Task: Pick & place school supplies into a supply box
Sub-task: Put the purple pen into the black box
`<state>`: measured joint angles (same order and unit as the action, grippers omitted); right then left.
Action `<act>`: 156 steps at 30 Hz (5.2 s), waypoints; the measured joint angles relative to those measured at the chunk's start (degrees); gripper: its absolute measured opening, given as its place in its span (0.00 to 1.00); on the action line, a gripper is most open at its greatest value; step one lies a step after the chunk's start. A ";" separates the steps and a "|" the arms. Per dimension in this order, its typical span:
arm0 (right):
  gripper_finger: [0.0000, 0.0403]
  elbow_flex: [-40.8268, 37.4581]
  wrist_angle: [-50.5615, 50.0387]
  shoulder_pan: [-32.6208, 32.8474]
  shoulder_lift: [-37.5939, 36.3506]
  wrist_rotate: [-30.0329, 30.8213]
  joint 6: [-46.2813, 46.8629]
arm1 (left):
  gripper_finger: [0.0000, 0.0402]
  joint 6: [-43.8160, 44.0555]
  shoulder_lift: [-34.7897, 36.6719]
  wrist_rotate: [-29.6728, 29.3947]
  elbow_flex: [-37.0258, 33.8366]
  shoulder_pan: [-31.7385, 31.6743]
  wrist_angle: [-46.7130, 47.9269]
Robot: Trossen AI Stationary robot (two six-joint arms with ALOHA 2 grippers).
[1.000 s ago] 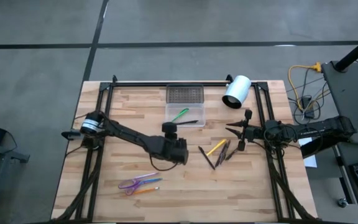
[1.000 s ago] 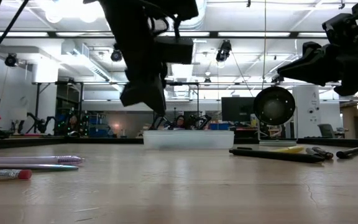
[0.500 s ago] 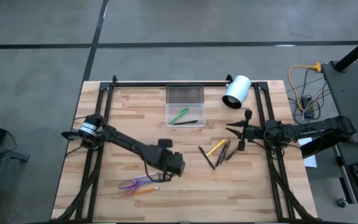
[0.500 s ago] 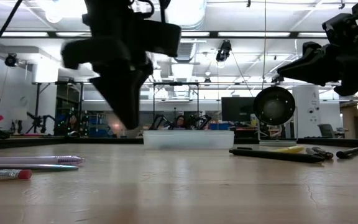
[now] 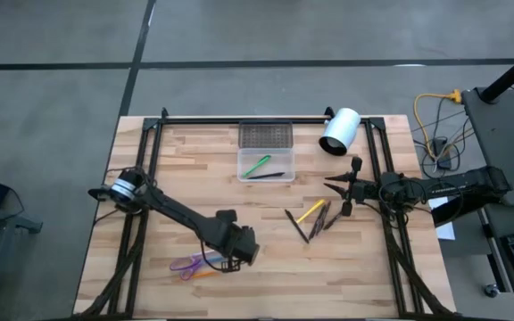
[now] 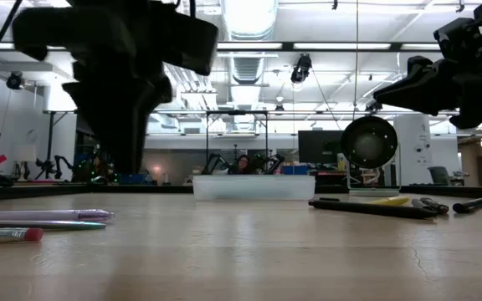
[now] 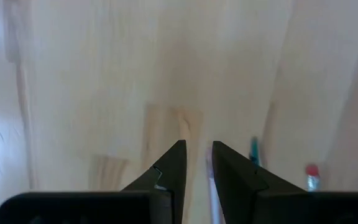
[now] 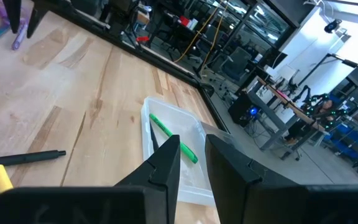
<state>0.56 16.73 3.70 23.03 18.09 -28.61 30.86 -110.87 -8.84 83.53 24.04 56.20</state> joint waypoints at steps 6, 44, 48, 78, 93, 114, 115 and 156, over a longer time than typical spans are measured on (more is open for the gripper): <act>0.17 -0.01 -0.01 0.02 0.00 -0.01 -0.04 | 0.15 3.18 0.00 0.05 0.00 1.35 0.42; 0.17 -0.02 -0.01 0.02 -0.01 0.00 0.01 | 0.15 9.65 0.03 3.74 -8.95 1.36 -4.53; 0.17 -0.02 0.00 0.00 0.00 0.00 0.00 | 0.15 7.37 0.42 6.94 -10.94 -0.21 -7.74; 0.17 -0.02 -0.02 0.02 -0.02 0.00 0.01 | 0.03 -14.27 0.17 -3.99 -8.20 -2.90 -8.98; 0.17 -0.02 -0.01 0.00 0.00 0.00 -0.01 | 0.03 -32.11 0.33 -28.77 -5.66 -3.09 -15.66; 0.17 -0.02 -0.01 0.02 0.00 0.00 0.01 | 0.03 -57.37 0.28 -37.97 -7.88 -11.85 -40.77; 0.17 -0.02 0.00 0.02 -0.01 0.00 0.00 | 0.03 -57.37 0.28 -37.97 -8.00 -12.48 -40.85; 0.17 -0.02 0.00 0.00 0.00 0.00 -0.01 | 0.14 -63.35 0.11 -37.79 -13.18 -22.84 -58.22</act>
<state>0.54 16.73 3.70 23.03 18.09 -28.62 -32.49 -110.76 -46.63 70.35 1.19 -2.02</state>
